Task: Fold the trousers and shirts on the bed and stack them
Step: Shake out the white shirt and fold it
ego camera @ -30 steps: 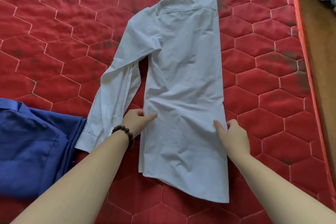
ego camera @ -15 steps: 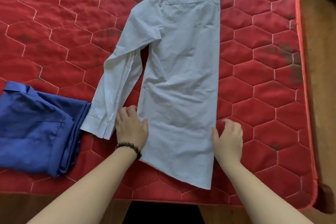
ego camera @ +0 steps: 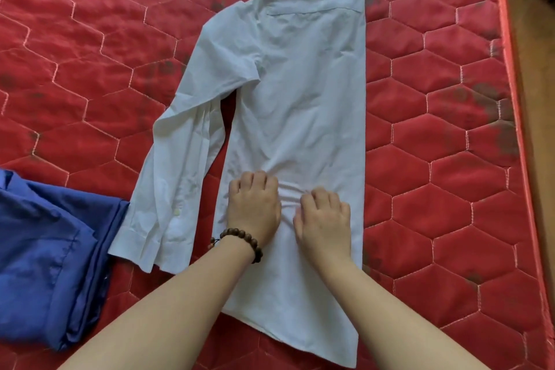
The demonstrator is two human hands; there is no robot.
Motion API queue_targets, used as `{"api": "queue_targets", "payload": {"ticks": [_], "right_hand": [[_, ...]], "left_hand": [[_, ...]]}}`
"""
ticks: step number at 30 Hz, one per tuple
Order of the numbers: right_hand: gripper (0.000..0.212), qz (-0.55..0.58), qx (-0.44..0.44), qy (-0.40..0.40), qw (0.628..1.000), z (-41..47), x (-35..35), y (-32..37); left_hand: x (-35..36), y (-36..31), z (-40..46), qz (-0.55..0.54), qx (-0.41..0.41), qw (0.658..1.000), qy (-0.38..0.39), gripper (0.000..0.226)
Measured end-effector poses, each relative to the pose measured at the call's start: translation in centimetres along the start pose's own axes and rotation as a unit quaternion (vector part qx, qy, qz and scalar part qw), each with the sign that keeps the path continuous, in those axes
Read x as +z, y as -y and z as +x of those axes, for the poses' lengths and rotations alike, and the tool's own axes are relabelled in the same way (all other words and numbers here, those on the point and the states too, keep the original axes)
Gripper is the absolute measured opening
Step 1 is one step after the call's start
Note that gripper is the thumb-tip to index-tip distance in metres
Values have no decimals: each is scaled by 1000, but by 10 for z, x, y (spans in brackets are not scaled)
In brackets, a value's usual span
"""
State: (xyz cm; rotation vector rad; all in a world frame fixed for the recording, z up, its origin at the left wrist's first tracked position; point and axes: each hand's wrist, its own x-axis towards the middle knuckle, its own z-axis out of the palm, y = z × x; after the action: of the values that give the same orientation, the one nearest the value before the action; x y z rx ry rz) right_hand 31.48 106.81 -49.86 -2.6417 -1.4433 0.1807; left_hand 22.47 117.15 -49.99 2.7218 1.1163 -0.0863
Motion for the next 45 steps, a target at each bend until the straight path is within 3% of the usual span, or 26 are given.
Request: {"api": "queue_targets", "payload": {"ticks": [3,5,7,11,15,19,33,36,39,45], "right_hand": [[27,31,21,-33,999,46,-2,0],[49,36,7,43,998,70,0,-8],[60,3,1,129,992,81,7,-22],[57,-16,-6,140,990,80,11,-35],[52,32,42,12,999,99,4,-30],[62,-4,31,69,997,99,22,-42],[63,-48,38,115,991,96,17,-39],[61,-10,-30,68,997,61,15,-9],[59,4,-111,87,990,0,27,15],[61,-13,-113,145,983,-84,31,-5]], "left_hand": [[1,3,39,-58,44,997,-26,42],[5,9,61,-47,59,996,38,63],[15,24,73,-9,13,997,79,68],[16,40,70,-4,-62,997,36,67],[9,37,80,-23,-57,998,18,64],[17,48,84,17,-42,998,38,68],[16,43,71,48,-29,998,17,64],[17,31,35,46,28,998,17,62],[24,20,-24,40,79,994,69,61],[17,33,-99,49,32,993,106,62]]}}
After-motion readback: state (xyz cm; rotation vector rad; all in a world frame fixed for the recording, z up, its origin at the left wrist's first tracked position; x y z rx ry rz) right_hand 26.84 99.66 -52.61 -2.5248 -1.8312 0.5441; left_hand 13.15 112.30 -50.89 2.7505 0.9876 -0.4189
